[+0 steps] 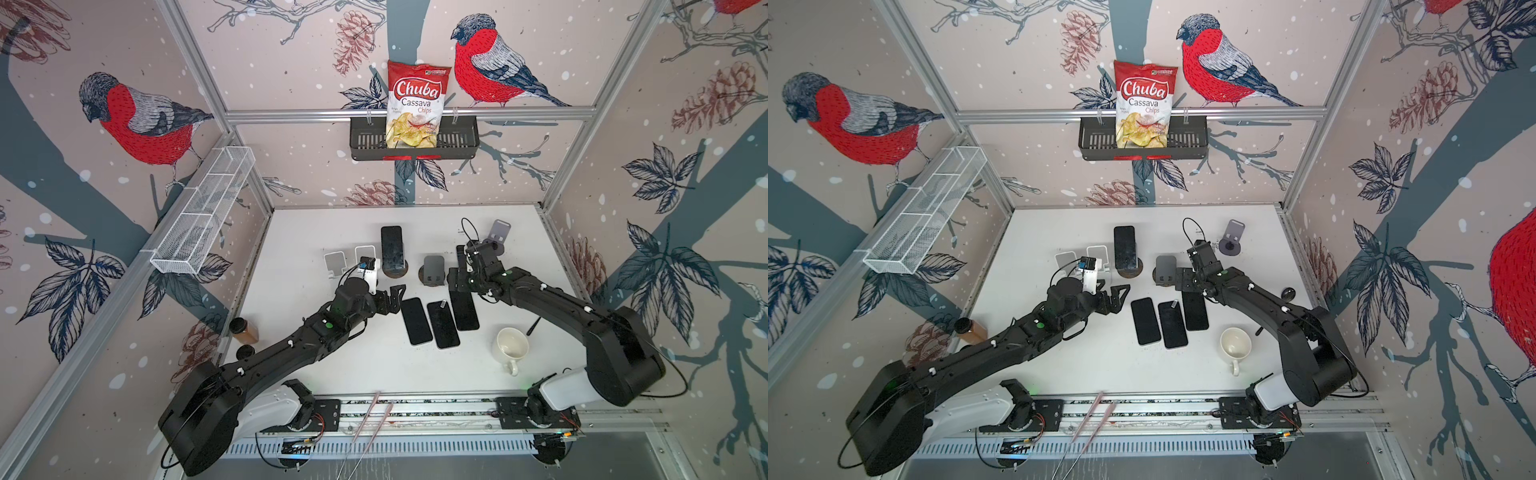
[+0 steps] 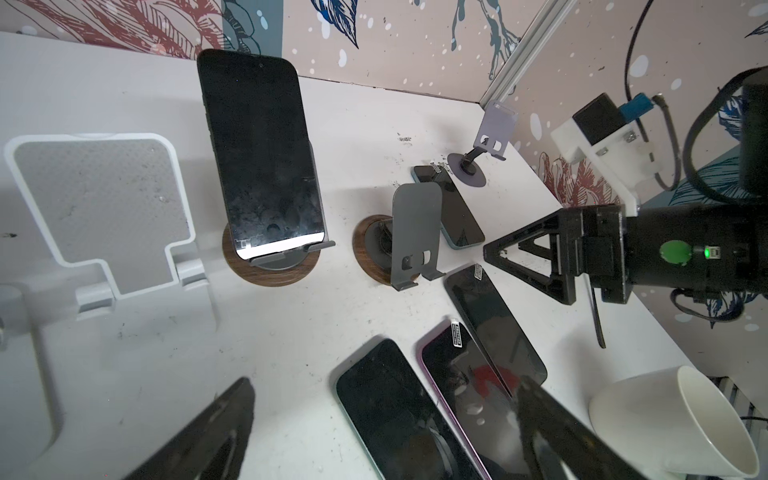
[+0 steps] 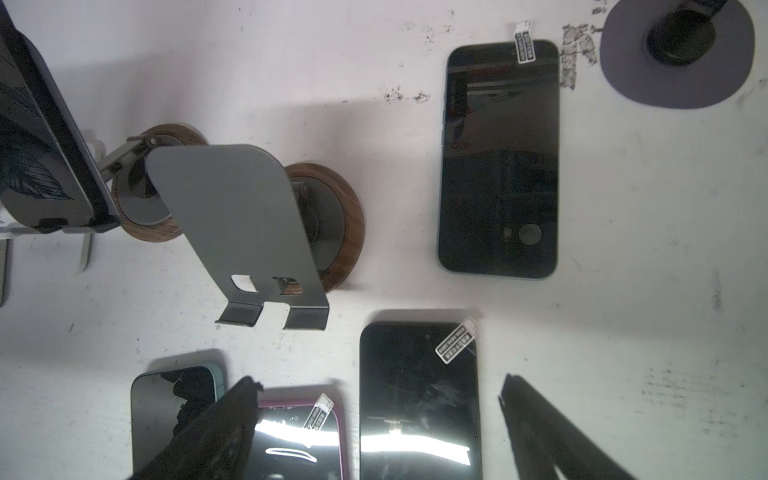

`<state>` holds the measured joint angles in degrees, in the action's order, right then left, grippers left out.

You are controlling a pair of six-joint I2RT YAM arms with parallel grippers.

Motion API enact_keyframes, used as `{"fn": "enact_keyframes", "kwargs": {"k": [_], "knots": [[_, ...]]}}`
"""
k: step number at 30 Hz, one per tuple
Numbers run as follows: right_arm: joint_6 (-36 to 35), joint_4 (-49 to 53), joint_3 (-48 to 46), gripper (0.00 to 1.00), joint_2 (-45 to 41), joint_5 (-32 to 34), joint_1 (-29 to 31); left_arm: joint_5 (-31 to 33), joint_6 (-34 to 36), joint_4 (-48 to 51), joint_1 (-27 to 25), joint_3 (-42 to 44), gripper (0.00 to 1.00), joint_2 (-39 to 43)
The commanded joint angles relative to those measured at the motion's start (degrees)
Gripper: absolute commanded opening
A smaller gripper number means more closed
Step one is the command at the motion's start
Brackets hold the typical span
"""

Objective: Remove the phone from the phone stand
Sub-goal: 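Raise the right gripper toward far stands while left gripper approaches wooden-stand phone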

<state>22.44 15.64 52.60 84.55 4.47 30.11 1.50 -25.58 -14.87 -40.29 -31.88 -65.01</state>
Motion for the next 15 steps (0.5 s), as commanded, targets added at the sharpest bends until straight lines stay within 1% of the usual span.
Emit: {"fn": "enact_keyframes", "kwargs": {"k": [1,10,15], "knots": [[-0.1,-1.7,1.1,0.94,-0.7,-0.5,0.0,1.1,-1.6,1.4,0.0,-1.4,0.96,-0.4],[-0.8,-3.3,2.9,0.94,-1.4,-0.8,0.2,7.0,-3.6,7.6,0.0,-4.3,0.96,0.6],[-1.6,-4.6,3.4,0.95,-0.7,-1.7,0.3,8.2,-5.3,7.9,0.0,-4.8,0.96,-0.2]]}}
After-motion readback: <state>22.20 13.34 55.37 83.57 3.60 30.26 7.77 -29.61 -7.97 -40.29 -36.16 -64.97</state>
